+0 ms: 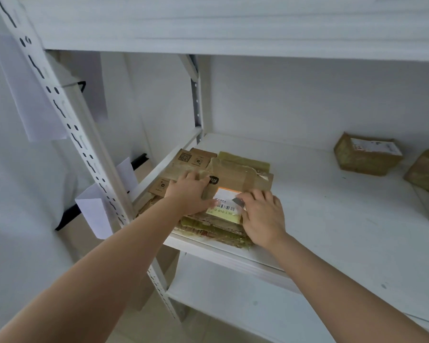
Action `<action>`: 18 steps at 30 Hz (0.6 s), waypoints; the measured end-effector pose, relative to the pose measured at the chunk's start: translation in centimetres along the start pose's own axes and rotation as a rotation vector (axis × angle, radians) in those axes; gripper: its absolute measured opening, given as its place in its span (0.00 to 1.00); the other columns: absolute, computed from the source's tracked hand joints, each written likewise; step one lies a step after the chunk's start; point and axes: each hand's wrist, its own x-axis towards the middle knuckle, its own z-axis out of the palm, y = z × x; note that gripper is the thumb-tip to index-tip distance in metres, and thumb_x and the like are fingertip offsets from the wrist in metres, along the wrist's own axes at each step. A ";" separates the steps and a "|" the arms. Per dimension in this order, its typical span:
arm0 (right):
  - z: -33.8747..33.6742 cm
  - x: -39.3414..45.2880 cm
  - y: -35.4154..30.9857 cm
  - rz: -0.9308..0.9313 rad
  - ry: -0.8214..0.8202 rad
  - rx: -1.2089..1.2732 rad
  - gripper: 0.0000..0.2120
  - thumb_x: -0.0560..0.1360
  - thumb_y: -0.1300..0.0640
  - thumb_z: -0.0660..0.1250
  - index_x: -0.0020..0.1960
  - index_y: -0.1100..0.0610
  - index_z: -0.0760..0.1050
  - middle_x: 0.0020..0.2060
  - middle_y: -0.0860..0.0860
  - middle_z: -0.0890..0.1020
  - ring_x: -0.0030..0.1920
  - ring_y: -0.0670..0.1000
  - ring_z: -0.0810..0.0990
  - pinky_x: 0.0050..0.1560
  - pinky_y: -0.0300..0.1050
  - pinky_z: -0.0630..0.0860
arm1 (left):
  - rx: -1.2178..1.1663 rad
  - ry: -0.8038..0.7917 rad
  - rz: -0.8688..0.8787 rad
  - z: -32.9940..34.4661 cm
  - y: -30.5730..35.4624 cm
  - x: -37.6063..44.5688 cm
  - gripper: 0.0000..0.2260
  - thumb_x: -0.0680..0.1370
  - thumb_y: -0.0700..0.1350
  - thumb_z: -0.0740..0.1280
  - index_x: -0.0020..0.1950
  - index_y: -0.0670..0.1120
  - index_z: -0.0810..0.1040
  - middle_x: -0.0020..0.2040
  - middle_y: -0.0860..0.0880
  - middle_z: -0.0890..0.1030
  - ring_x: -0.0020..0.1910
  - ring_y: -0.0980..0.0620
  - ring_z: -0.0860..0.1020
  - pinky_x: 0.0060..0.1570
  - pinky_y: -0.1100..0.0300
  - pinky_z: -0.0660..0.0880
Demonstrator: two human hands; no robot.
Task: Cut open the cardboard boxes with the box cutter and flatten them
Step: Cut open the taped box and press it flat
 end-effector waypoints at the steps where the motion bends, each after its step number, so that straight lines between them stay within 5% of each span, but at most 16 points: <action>1: -0.4 0.1 0.2 0.008 -0.006 0.036 0.17 0.80 0.52 0.55 0.68 0.47 0.67 0.63 0.45 0.71 0.63 0.52 0.65 0.63 0.45 0.60 | 0.045 0.070 0.020 -0.5 0.4 -0.1 0.31 0.74 0.68 0.59 0.73 0.54 0.66 0.74 0.46 0.63 0.73 0.42 0.58 0.69 0.41 0.60; 4: -1.8 0.4 0.8 0.043 0.052 0.165 0.14 0.80 0.56 0.55 0.64 0.51 0.70 0.61 0.47 0.75 0.61 0.52 0.67 0.59 0.45 0.64 | 0.149 0.138 0.105 -2.0 1.5 -0.3 0.16 0.76 0.62 0.62 0.52 0.53 0.80 0.59 0.50 0.77 0.63 0.45 0.70 0.68 0.44 0.61; 7: -2.7 0.3 1.6 0.110 0.135 0.214 0.14 0.81 0.56 0.55 0.64 0.54 0.71 0.59 0.52 0.76 0.60 0.55 0.69 0.57 0.48 0.68 | 0.089 0.132 0.097 -3.2 2.5 -0.5 0.16 0.76 0.61 0.59 0.37 0.51 0.73 0.44 0.50 0.77 0.51 0.47 0.75 0.65 0.44 0.64; 13: -4.3 -0.9 4.3 0.275 0.241 0.241 0.12 0.81 0.56 0.55 0.61 0.57 0.71 0.54 0.55 0.77 0.56 0.57 0.74 0.48 0.50 0.73 | -0.001 0.433 0.151 -3.4 5.4 0.1 0.17 0.78 0.57 0.58 0.58 0.51 0.80 0.57 0.49 0.79 0.61 0.45 0.72 0.67 0.47 0.63; 18: -5.6 -2.7 7.8 0.515 0.211 0.154 0.11 0.80 0.53 0.57 0.58 0.58 0.70 0.46 0.57 0.81 0.47 0.61 0.80 0.39 0.46 0.70 | -0.107 0.512 0.292 -3.5 9.8 0.8 0.15 0.78 0.53 0.60 0.56 0.49 0.82 0.59 0.49 0.80 0.61 0.45 0.72 0.65 0.49 0.64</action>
